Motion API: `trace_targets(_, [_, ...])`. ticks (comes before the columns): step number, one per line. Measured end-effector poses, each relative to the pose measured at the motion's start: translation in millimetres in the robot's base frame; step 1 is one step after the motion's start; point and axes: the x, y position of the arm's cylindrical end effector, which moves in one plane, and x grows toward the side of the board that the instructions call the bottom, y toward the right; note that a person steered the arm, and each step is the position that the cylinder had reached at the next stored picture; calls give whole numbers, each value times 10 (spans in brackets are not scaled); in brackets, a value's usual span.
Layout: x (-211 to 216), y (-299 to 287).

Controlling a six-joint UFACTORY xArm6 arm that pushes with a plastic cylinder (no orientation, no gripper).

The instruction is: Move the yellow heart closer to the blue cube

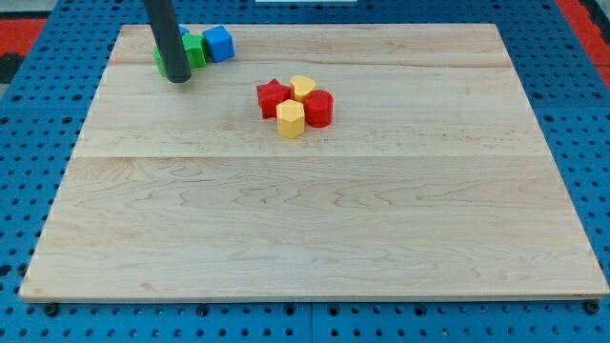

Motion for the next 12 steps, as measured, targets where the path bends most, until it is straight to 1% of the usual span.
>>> trace_targets(2, [0,0])
trace_targets(3, [-14,135])
trace_targets(4, [6,135])
trace_targets(5, [31,306])
trace_targets(6, [226,477])
trace_targets(7, [141,491])
trace_targets(8, [12,766])
trace_targets(9, [-115,1475])
trace_targets(10, [154,2224])
trace_targets(11, [407,1966])
trace_targets(12, [358,1565])
